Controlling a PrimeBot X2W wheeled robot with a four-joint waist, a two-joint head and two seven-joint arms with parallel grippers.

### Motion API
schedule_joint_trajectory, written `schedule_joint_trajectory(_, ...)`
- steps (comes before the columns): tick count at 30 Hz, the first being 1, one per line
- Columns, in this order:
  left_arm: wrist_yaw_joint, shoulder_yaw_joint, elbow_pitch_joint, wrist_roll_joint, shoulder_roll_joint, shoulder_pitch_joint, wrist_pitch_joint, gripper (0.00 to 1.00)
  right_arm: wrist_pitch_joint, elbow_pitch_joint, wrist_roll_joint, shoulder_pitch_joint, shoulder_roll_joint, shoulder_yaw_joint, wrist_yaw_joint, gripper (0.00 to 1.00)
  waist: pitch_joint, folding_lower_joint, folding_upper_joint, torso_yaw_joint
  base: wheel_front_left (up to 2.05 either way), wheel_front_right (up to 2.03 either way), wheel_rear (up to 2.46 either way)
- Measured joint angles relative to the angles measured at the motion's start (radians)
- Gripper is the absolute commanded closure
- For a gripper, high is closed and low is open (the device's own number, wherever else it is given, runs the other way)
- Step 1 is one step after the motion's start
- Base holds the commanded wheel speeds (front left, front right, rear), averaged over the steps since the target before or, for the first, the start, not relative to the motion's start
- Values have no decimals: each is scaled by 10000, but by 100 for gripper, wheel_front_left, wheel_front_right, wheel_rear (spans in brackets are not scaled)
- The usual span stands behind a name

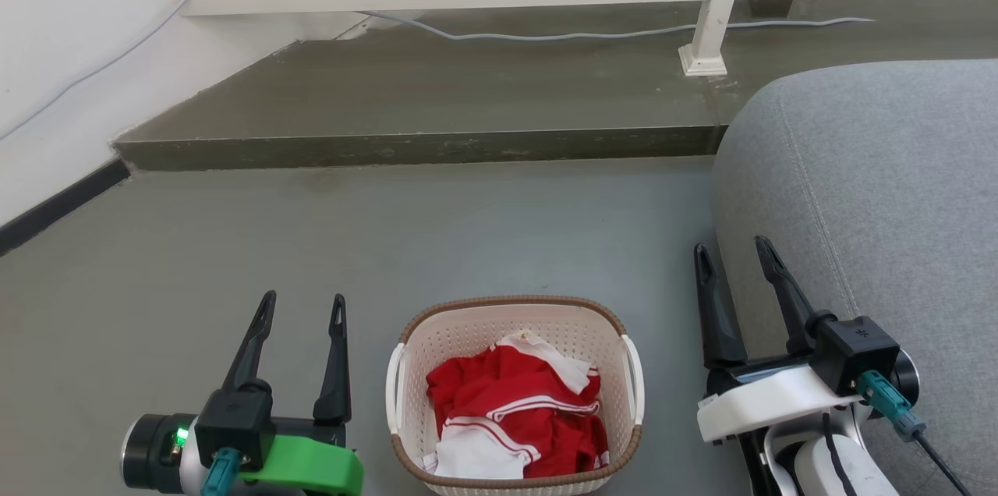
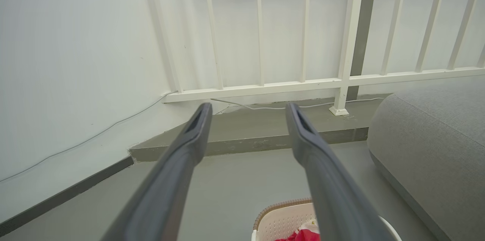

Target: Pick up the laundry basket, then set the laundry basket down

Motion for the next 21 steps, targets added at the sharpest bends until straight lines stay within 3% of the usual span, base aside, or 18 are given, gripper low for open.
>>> schedule_joint_trajectory(21, -6, 92, -10, -2, -100, 1, 0, 0, 0, -94, 174, 24, -2, 98, -19, 0, 254, 0, 0, -9, 0, 0, 0)
